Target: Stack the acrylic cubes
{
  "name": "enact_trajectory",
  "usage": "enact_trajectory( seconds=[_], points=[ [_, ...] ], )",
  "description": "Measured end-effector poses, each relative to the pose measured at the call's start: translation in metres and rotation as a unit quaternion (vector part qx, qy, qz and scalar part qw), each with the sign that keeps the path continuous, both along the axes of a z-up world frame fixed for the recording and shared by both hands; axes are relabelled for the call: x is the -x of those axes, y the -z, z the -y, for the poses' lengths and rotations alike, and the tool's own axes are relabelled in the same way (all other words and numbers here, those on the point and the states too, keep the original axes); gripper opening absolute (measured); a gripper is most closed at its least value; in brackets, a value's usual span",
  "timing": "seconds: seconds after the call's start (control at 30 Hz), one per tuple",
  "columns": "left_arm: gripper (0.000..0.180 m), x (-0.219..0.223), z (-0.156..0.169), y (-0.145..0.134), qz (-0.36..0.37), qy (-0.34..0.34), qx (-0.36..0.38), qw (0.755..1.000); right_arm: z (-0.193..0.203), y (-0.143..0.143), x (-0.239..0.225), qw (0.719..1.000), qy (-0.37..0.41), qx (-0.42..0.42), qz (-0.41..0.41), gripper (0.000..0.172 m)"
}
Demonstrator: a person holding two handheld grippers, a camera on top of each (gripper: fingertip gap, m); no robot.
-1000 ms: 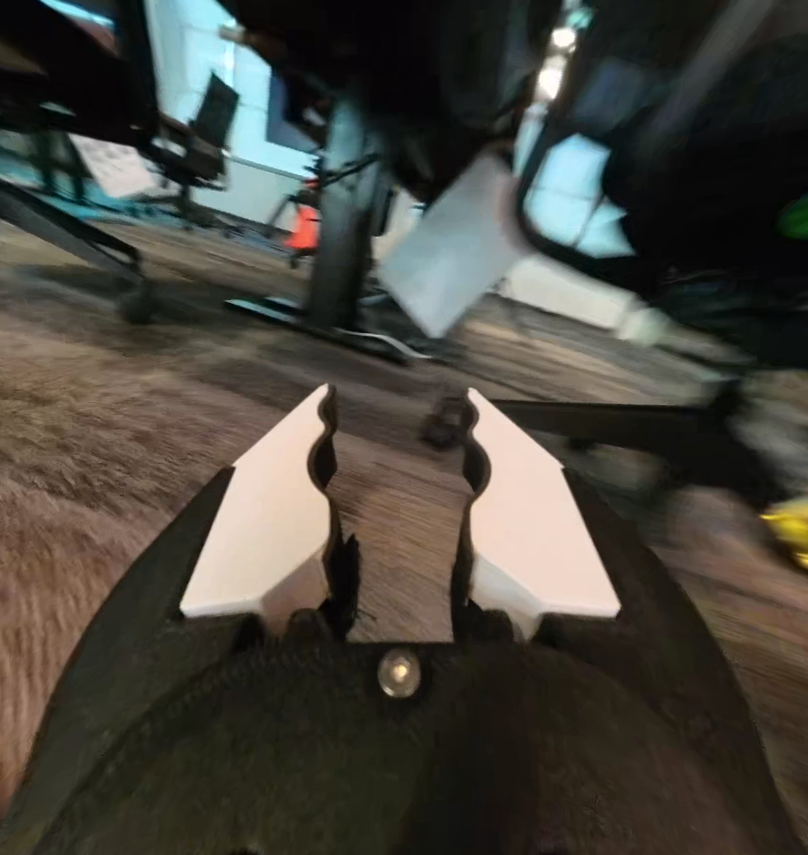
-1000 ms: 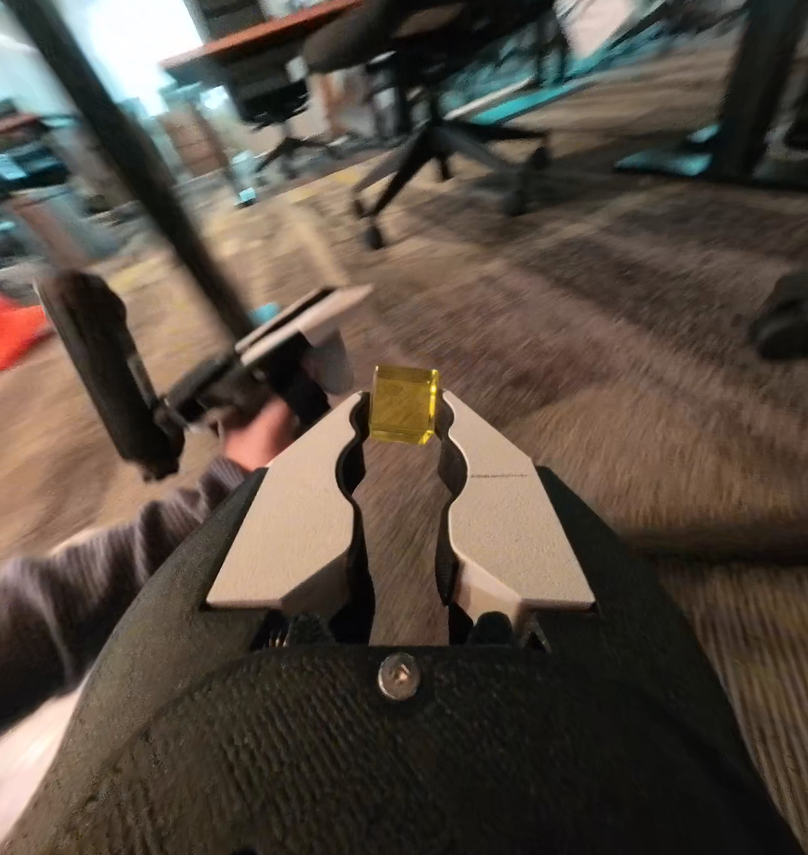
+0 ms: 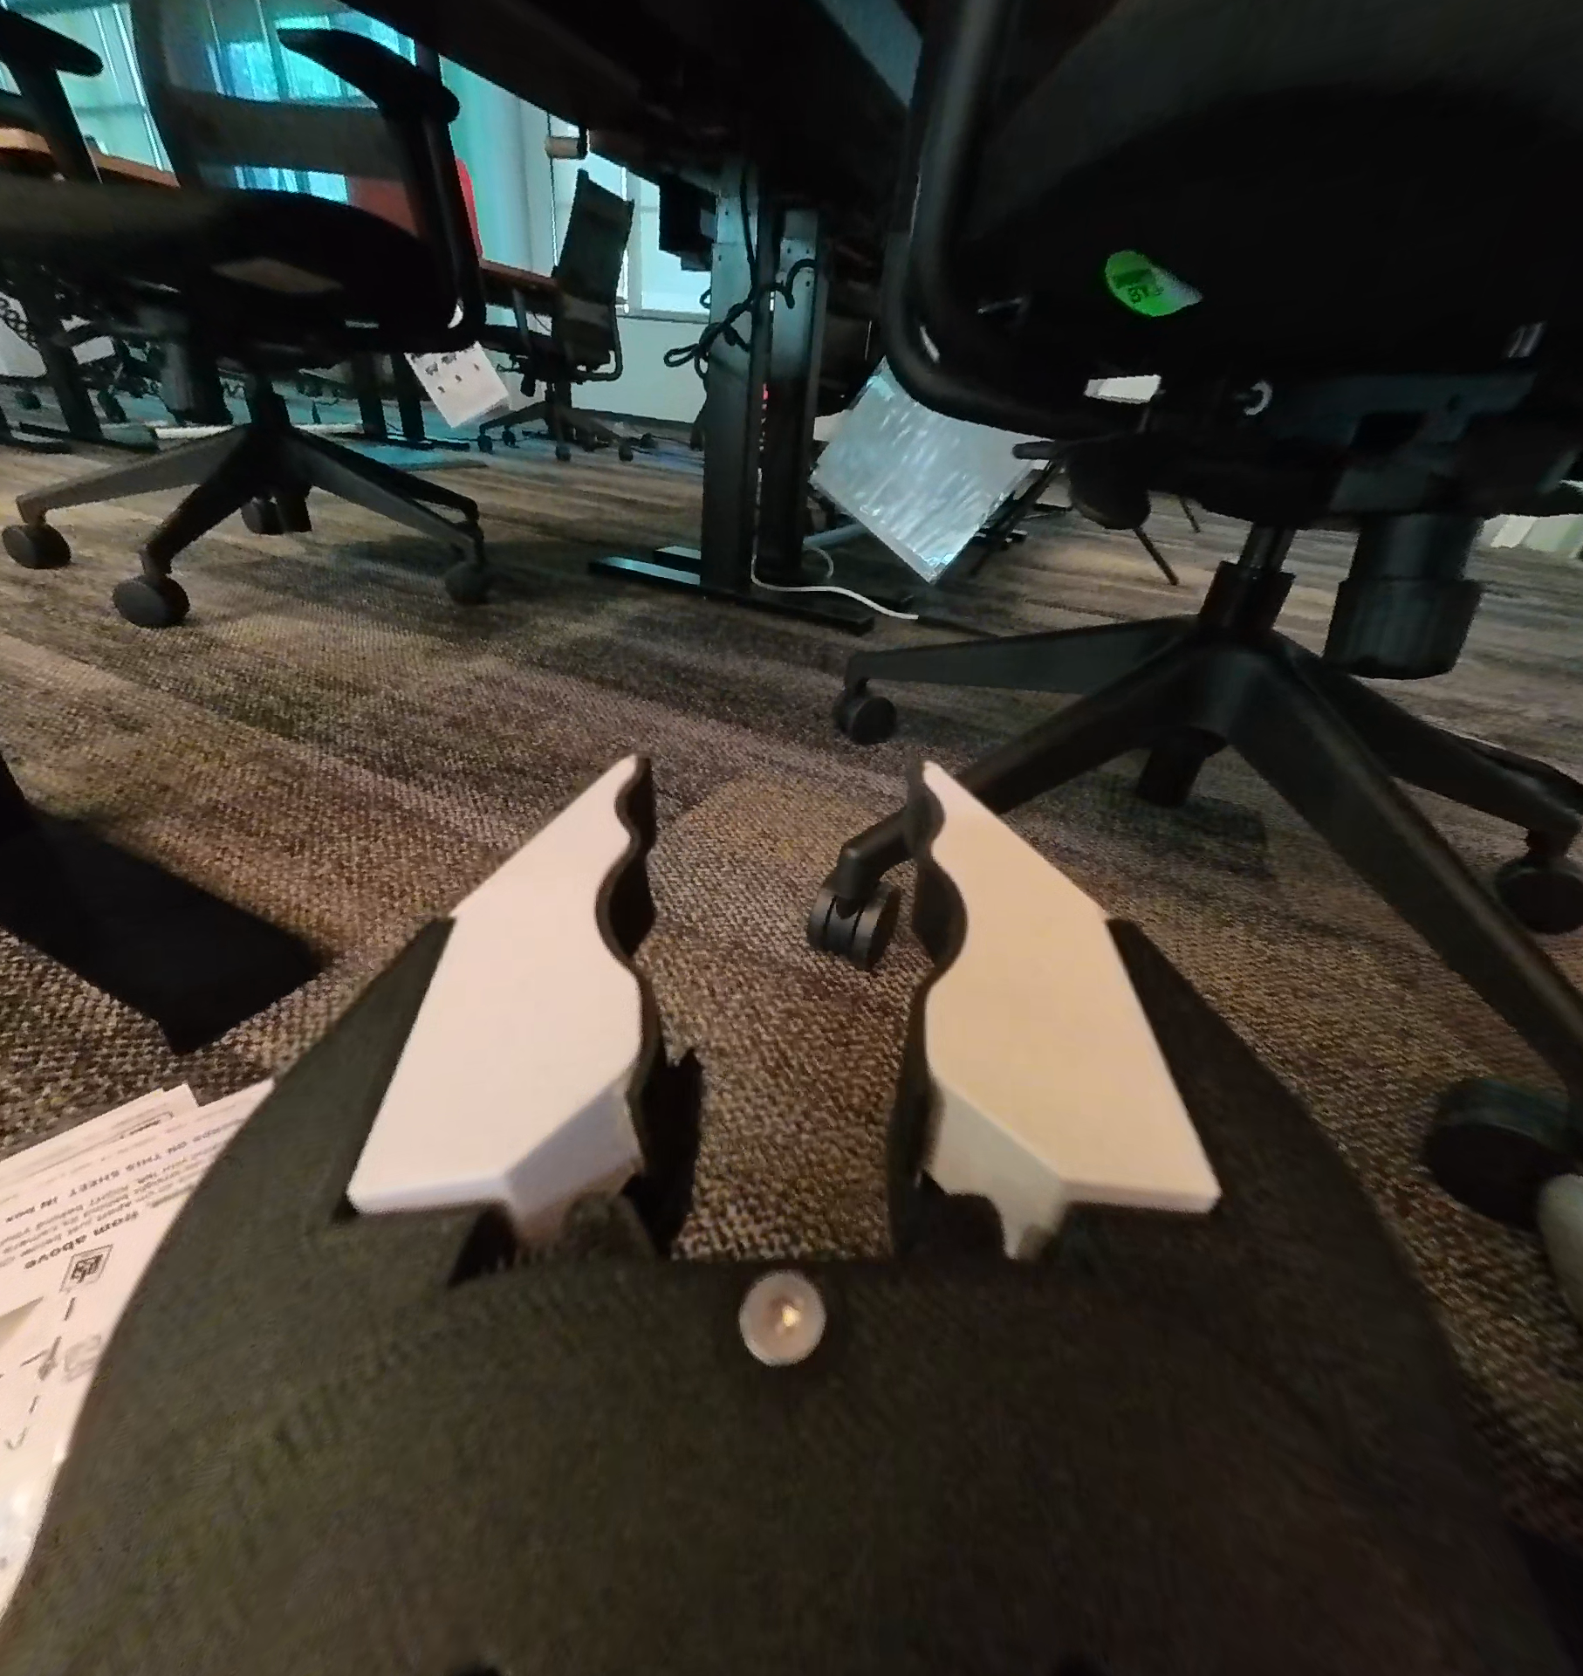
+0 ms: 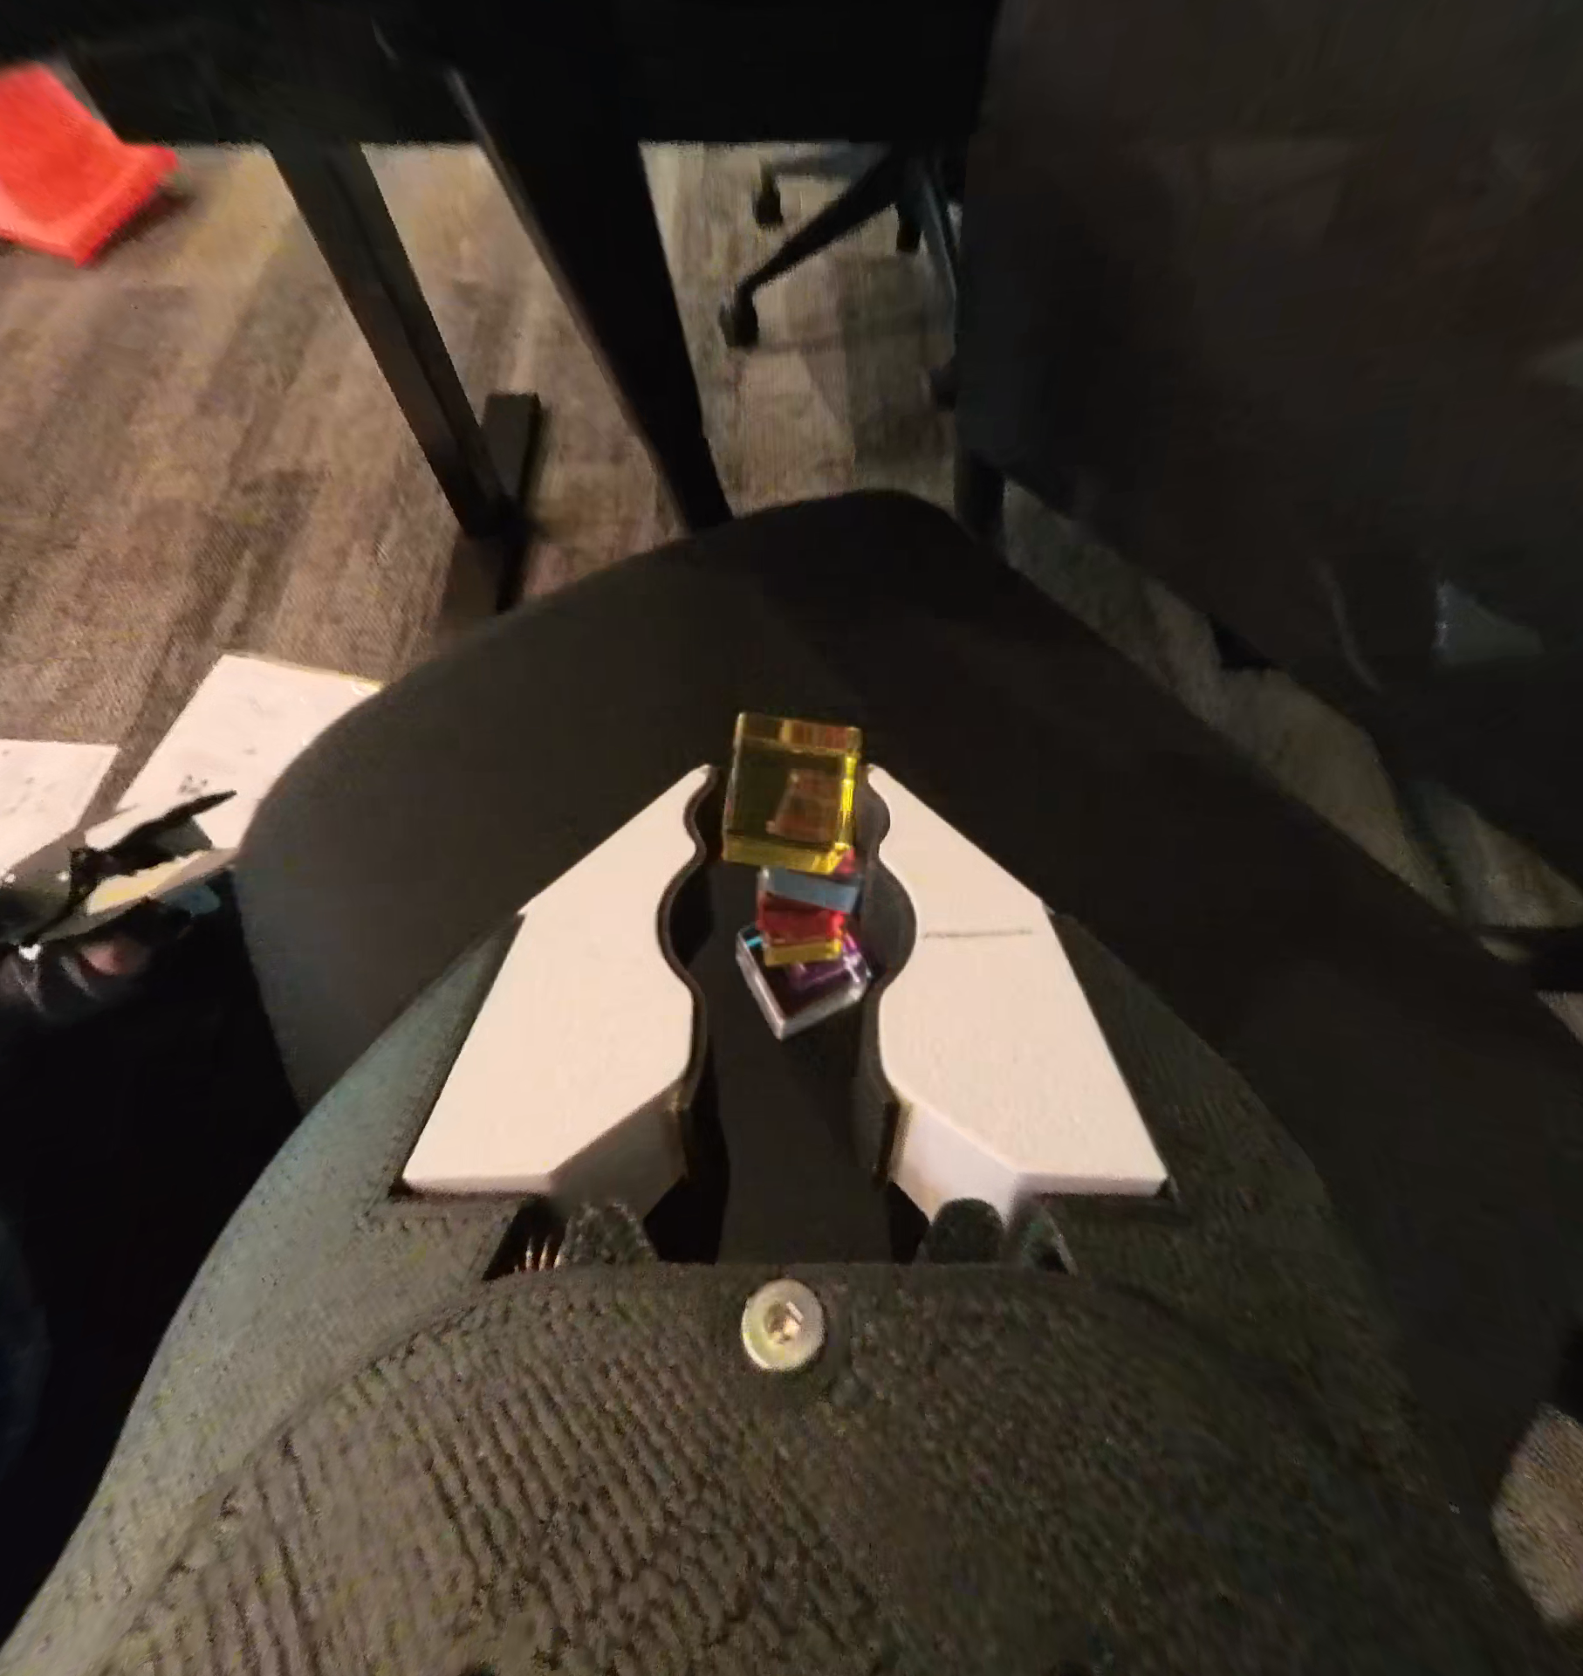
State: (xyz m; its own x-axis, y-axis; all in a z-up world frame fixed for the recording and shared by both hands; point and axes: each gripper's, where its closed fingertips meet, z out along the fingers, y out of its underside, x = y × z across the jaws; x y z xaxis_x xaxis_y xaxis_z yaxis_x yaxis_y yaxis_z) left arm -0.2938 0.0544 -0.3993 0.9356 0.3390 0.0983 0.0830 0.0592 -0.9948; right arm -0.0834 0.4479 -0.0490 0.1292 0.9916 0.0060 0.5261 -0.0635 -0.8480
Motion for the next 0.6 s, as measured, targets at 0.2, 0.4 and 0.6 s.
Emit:
enact_trajectory(
  seconds=[0.2,0.4,0.6],
  points=[
    [0.055,0.005,-0.002,0.002,0.015,0.000,-0.001,1.000,-0.005,0.005,0.007,1.000,-0.004,0.002,0.025,0.028],
    [0.055,0.008,0.002,0.002,0.028,0.000,-0.012,1.000,-0.015,0.018,0.008,0.998,0.021,-0.013,0.059,0.028],
    [0.056,0.012,0.003,0.002,0.042,-0.002,-0.019,0.999,-0.020,0.022,0.010,0.998,0.024,0.002,0.062,0.028]
  ],
)
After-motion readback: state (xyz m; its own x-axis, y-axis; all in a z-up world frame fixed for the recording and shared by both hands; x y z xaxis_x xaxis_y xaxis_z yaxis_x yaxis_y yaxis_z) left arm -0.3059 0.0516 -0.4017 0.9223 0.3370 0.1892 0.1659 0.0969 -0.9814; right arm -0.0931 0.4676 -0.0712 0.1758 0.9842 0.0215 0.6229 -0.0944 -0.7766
